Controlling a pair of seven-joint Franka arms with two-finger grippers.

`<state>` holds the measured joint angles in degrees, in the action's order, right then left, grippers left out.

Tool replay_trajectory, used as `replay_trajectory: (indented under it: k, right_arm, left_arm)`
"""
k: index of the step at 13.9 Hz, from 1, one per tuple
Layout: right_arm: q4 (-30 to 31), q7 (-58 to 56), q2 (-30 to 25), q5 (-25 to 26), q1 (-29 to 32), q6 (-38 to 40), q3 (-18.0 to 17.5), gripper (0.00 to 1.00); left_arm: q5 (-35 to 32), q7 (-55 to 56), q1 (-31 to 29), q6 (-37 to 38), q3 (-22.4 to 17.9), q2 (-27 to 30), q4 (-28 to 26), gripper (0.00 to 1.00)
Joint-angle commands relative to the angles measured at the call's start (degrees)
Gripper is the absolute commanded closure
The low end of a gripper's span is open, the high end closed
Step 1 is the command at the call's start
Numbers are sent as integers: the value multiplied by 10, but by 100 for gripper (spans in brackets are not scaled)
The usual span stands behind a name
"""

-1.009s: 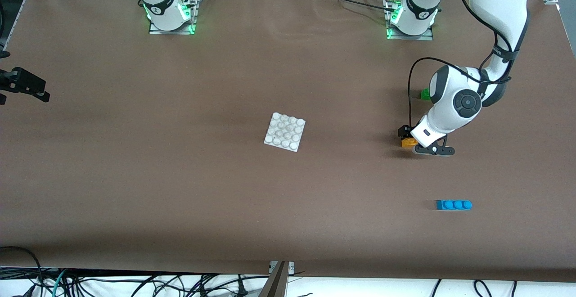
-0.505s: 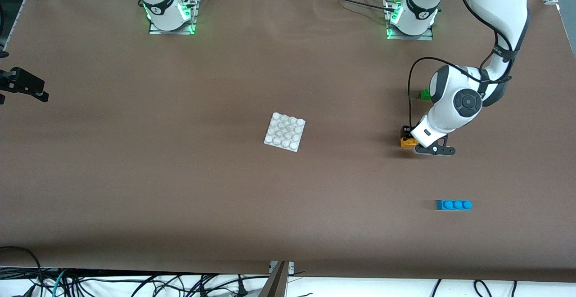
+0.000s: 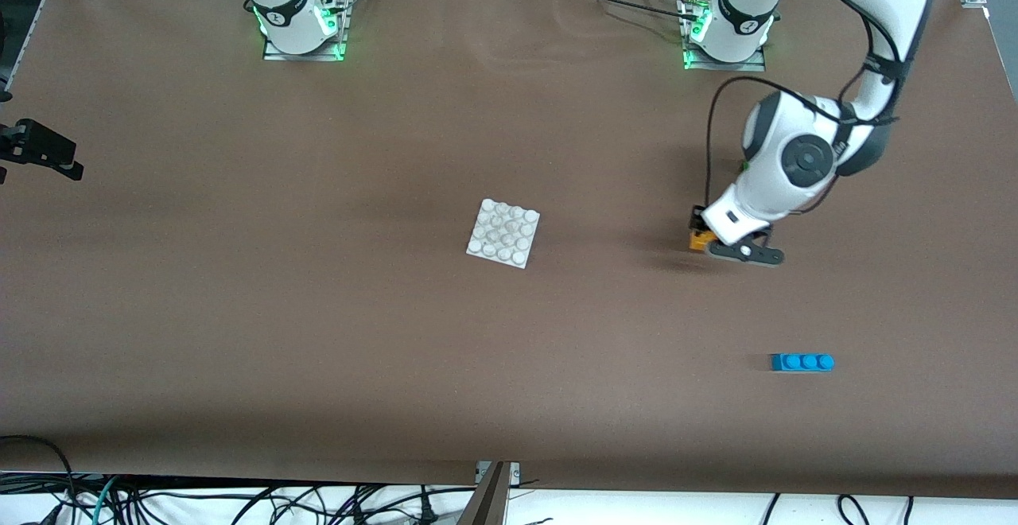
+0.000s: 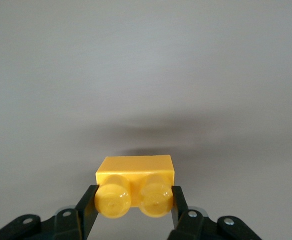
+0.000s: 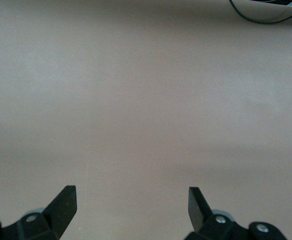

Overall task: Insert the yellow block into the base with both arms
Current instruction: 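Lift the yellow block and carry it over the white plate, then lower the yellow block onto the studs of the white plate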

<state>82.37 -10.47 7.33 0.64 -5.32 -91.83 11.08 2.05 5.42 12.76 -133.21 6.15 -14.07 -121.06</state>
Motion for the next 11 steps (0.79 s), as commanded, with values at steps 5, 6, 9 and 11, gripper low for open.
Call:
replay_trajectory:
  k: [5, 6, 9, 11]
  right_arm:
    - [-5, -4, 0, 5, 5, 2, -3, 1]
    - [-5, -4, 0, 5, 5, 2, -3, 1]
    - [-5, -4, 0, 5, 5, 2, -3, 1]
    - [-5, -4, 0, 5, 5, 2, -3, 1]
  left_arm:
    - [71, 74, 205, 35, 3, -86, 170, 100]
    - [67, 105, 229, 36, 2, -111, 200, 100]
    - [49, 148, 276, 85, 0, -182, 293, 100]
    - [18, 171, 286, 123, 0, -217, 339, 100]
